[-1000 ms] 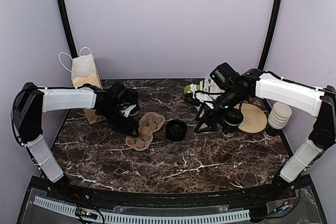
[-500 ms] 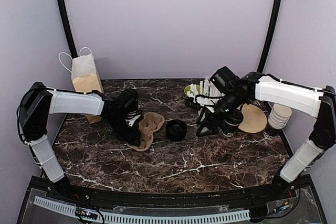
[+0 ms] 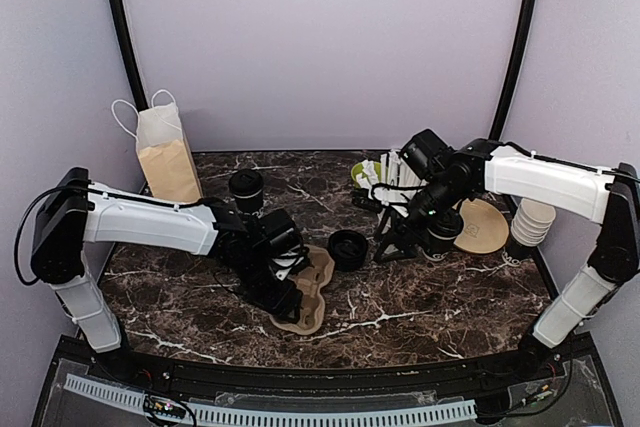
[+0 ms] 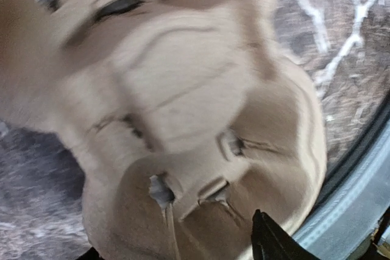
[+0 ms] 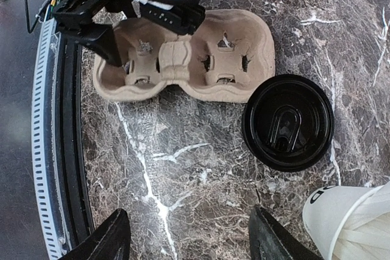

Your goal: Pack the takeout coffee

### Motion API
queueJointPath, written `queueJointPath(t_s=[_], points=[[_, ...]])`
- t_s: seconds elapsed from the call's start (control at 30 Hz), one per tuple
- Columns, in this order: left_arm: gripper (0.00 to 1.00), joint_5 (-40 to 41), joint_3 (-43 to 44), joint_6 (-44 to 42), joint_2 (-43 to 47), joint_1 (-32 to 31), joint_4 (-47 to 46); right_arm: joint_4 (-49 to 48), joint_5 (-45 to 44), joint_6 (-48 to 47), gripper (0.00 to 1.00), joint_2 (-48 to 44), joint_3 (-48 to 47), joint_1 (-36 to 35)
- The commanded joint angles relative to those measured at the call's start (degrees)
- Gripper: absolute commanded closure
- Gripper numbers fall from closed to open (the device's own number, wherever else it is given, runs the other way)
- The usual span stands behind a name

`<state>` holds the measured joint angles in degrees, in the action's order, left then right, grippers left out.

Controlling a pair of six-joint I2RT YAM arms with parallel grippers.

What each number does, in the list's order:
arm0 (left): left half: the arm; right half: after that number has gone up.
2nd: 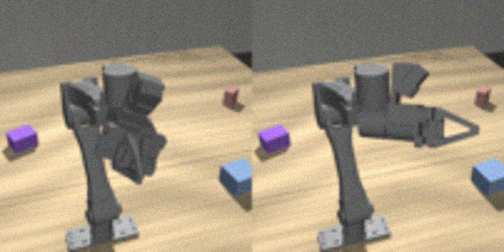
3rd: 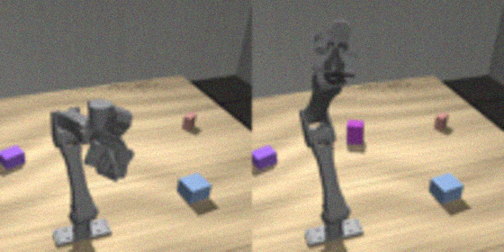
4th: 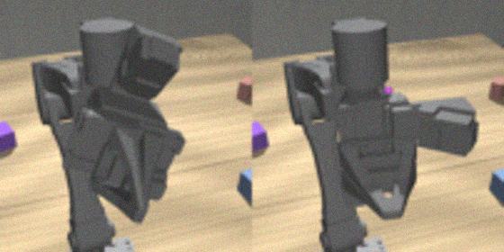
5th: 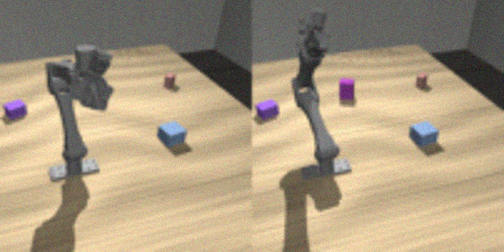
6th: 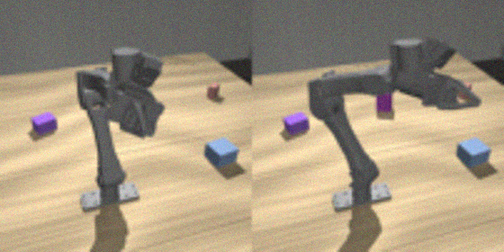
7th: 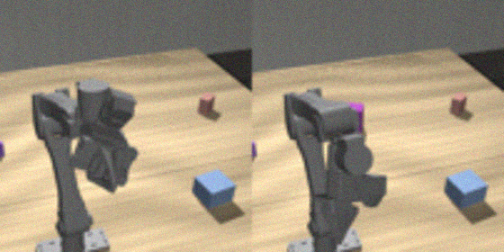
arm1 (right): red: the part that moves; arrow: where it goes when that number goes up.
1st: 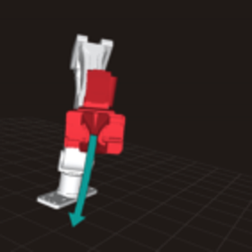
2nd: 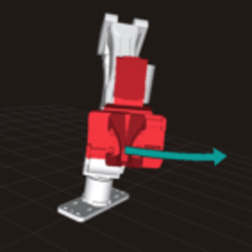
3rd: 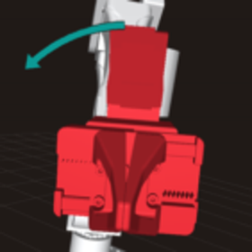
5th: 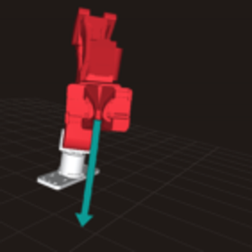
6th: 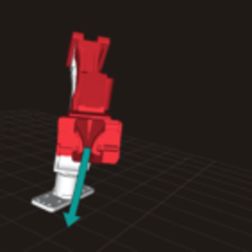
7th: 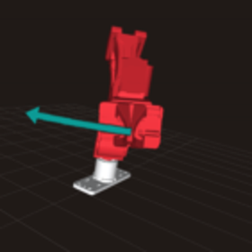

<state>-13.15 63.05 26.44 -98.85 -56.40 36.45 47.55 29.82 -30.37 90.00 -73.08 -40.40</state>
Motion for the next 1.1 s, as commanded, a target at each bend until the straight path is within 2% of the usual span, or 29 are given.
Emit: queueJointPath(t_s=[0.0,0.07,0.1,0.27,0.37,0.5,0.57,0.6,0.7,0.77,0.9,1.07], points=[[0.31,-3.3,3.4,5.3,-0.8,-2.1,-1.5,-0.2,0.7,0.0,0.33,0.1,0.3,-0.5],[0.20,-4.0,3.3,5.7,0.6,-2.4,-2.0,-0.2,0.3,0.1,0.33,-0.7,0.8,-0.5],[0.19,-4.0,3.2,5.7,1.1,-2.5,-2.1,-0.3,0.2,0.3,0.33,-1.0,1.1,-0.5],[0.18,0.1,1.5,4.3,6.0,-2.5,0.2,-0.7,0.4,1.2,0.33,-2.0,2.2,-0.5],[0.21,3.1,-1.9,6.6,9.2,-2.1,0.4,-0.7,0.5,1.6,0.33,-2.7,2.6,-0.5],[0.37,3.8,-8.3,10.5,11.9,-1.5,0.2,-0.7,-0.1,1.8,0.33,-3.9,2.9,-0.5],[0.51,3.6,-10.1,11.2,11.9,-1.5,0.7,-0.6,0.0,1.8,0.33,-4.1,2.9,-0.6],[0.55,3.3,-11.3,11.1,11.8,-1.5,0.0,-0.6,0.0,1.8,0.33,-4.2,2.9,-0.6],[0.76,1.2,-13.7,9.5,11.2,-1.6,-3.5,-0.7,0.3,1.9,0.34,-4.1,2.9,-0.6],[0.83,-0.8,-13.8,7.5,10.2,-2.1,-7.0,-0.7,0.3,2.1,0.34,-3.9,2.8,-0.6],[0.84,-3.8,-10.6,3.6,5.7,-3.7,-12.4,-0.7,-0.3,2.5,0.34,-3.6,2.4,-0.6],[0.83,-4.1,-3.4,-2.7,0.0,-5.4,-11.9,-0.1,-1.2,2.9,0.34,-3.0,1.7,-0.6]])
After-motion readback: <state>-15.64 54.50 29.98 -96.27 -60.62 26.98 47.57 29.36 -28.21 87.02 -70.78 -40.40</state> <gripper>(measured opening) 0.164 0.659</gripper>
